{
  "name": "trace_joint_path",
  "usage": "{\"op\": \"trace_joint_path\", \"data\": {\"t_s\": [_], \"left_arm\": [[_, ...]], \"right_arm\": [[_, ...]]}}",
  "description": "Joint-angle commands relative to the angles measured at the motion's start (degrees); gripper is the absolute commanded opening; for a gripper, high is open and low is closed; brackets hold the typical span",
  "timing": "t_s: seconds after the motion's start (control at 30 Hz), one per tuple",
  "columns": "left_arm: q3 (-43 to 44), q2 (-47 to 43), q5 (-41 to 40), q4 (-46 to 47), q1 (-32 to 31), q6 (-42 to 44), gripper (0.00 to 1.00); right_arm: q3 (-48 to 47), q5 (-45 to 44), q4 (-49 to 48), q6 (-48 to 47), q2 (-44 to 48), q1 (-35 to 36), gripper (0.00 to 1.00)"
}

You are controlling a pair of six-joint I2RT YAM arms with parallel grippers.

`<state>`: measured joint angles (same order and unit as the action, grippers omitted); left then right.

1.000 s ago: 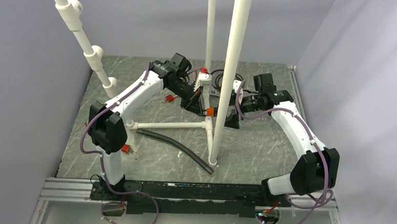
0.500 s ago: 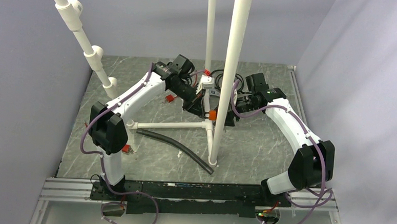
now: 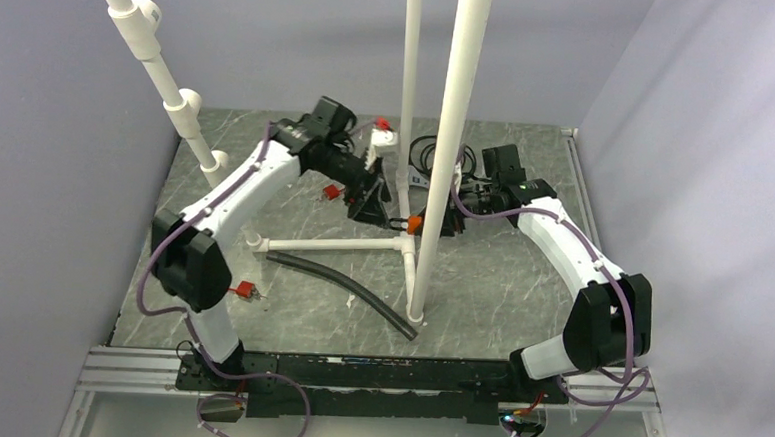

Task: Lock with the key
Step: Lock the lock.

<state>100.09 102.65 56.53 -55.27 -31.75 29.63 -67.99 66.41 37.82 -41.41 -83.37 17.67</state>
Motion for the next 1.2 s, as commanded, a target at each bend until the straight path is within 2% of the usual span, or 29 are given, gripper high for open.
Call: {"op": "trace_joint_path", "data": {"t_s": [0.0, 0.1, 0.23, 0.47, 0.7, 0.73, 0.77, 0.8, 0.87, 0.93, 1.0, 1.1, 1.17], "left_arm": [[-5.7, -8.5, 4.4, 12.9, 5.7, -9.2, 0.91], [-10.5, -11.5, 1.7, 21.0, 6.0, -11.7, 0.92], [-11.1, -10.4, 2.3, 22.8, 6.0, -12.6, 0.89], [-9.7, -8.2, 3.5, 24.4, 5.9, -13.3, 0.76], [-8.8, -7.8, 6.3, 23.1, 5.3, -12.6, 0.34], [-8.6, -7.9, 6.3, 22.5, 5.2, -12.2, 0.21], [-8.4, -8.0, 6.2, 21.9, 5.2, -12.0, 0.03], [-8.5, -8.3, 6.1, 21.8, 5.2, -12.2, 0.0], [-8.6, -9.0, 6.0, 21.0, 5.3, -12.0, 0.0], [-7.8, -9.4, 5.9, 18.8, 5.3, -10.9, 0.0], [-6.5, -9.3, 6.1, 15.9, 5.5, -9.4, 0.0], [-5.0, -9.4, 6.3, 12.4, 5.6, -7.1, 0.0], [-5.2, -9.9, 6.3, 12.2, 5.6, -6.9, 0.0]], "right_arm": [[3.1, 3.9, -19.2, 15.9, 4.0, -2.0, 0.0], [4.8, 4.8, -28.9, 25.0, 4.4, -2.0, 0.0], [8.1, 5.4, -43.1, 37.5, 4.9, -1.9, 0.0], [8.2, 7.4, -49.7, 45.4, 4.5, -1.4, 0.0], [7.7, 8.2, -49.7, 45.5, 4.4, -0.5, 0.0], [7.5, 8.3, -49.6, 45.3, 4.2, -0.6, 0.0], [7.3, 8.4, -49.3, 45.0, 4.0, -0.5, 0.0], [6.9, 8.6, -48.3, 44.5, 3.9, -0.5, 0.03], [5.2, 9.3, -42.6, 40.3, 3.2, -0.5, 0.23], [2.0, 9.7, -30.4, 30.6, 2.1, -0.6, 0.49], [-0.9, 9.8, -19.0, 21.0, 1.0, -0.8, 0.63], [-4.1, 9.1, -8.1, 10.0, -0.5, -0.8, 0.74], [-4.9, 8.3, -5.3, 8.0, -1.1, -0.8, 0.76]]}}
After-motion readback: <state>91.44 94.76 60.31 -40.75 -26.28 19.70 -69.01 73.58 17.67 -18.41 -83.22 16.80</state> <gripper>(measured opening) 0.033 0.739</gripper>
